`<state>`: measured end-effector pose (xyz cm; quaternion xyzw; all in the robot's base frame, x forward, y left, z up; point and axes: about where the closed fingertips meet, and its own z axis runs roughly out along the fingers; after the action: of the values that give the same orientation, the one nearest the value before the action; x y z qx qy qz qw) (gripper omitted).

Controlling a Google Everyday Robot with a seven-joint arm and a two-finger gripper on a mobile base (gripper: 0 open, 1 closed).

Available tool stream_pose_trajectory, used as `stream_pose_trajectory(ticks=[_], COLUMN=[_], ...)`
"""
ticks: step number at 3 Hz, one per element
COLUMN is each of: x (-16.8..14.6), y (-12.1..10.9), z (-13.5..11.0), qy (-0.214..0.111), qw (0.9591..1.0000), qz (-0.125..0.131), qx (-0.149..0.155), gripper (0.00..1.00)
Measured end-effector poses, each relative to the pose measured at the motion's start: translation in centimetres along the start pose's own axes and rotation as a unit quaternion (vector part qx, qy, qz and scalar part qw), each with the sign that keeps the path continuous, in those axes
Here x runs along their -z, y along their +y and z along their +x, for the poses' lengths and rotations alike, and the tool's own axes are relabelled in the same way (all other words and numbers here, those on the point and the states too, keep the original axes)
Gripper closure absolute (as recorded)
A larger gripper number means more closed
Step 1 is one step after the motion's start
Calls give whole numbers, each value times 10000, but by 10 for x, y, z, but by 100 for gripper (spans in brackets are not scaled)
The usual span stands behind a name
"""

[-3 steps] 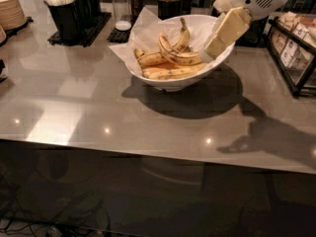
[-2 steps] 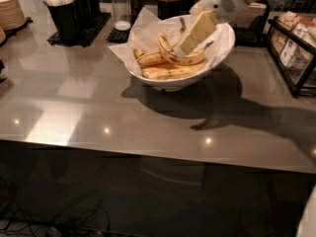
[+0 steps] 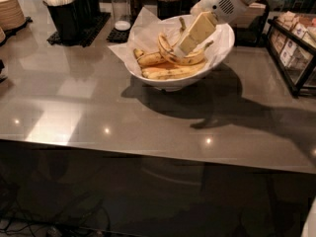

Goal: Pick banana from white bowl

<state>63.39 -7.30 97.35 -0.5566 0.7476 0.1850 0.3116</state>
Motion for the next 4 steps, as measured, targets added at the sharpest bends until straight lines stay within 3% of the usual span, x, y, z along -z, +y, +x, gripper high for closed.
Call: stream_pose_trajectory(ticks=[1, 2, 4], x=[-3, -9, -35], y=[-1, -4, -24], z=[1, 2, 13], qy=[-10, -35, 70], qw=[10000, 9999, 9980], qz=[10, 33, 390], qx=[-34, -119, -501], gripper=[26, 41, 40])
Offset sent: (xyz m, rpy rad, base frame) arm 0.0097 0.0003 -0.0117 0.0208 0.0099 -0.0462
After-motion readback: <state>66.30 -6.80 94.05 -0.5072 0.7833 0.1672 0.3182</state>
